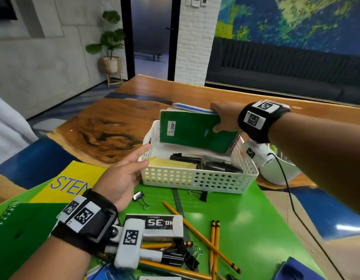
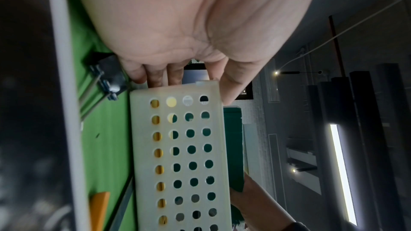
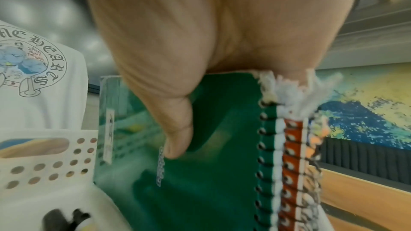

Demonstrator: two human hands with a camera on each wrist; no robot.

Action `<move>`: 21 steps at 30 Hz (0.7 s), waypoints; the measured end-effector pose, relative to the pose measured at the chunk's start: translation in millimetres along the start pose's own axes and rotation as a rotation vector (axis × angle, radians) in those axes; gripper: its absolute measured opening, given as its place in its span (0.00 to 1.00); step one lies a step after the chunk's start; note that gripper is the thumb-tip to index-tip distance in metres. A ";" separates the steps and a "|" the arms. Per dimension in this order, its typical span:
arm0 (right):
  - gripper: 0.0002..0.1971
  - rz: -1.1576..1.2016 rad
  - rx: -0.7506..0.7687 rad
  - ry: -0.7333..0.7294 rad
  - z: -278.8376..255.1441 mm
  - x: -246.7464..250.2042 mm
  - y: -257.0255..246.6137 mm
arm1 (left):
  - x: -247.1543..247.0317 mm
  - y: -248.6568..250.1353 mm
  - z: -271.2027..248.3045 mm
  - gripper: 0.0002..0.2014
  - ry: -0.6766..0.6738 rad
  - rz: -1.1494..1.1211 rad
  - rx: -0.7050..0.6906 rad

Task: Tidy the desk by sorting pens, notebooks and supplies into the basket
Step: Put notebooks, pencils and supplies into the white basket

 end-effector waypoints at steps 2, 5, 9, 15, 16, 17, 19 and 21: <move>0.35 -0.013 -0.020 -0.050 1.8 -10.4 -2.0 | -0.5 0.5 -0.9 0.22 0.000 0.021 0.006; 0.40 -0.016 -0.058 -0.054 6.6 -8.9 -4.1 | -3.2 2.2 -4.3 0.22 0.016 0.018 0.016; 0.31 0.035 -0.083 0.005 16.8 5.8 1.2 | -2.0 1.6 -4.2 0.22 0.035 0.023 0.025; 0.34 0.002 -0.134 -0.012 21.6 -15.4 10.9 | -2.5 5.3 -6.1 0.22 0.086 0.005 0.004; 0.34 -0.004 -0.136 -0.008 22.5 -17.5 13.0 | -4.2 9.7 -7.1 0.23 0.118 0.008 -0.020; 0.34 -0.004 -0.134 -0.007 22.7 -18.9 15.2 | -4.8 14.7 -7.5 0.23 0.154 0.034 -0.044; 0.35 -0.007 -0.132 -0.005 24.0 -21.3 18.4 | -6.5 29.6 -9.6 0.23 0.247 0.212 -0.113; 0.34 -0.021 -0.136 0.011 24.5 -23.6 18.3 | -10.5 49.9 -16.3 0.16 0.302 0.462 -0.200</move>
Point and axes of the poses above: each hand's wrist, its own z-axis towards the middle knuckle, its own x-axis out of the back of the hand, y = z × x, the point moved 4 cm from there along z, towards the middle knuckle, and after that the axes turned 6 degrees about x, right-handed, at the moved point
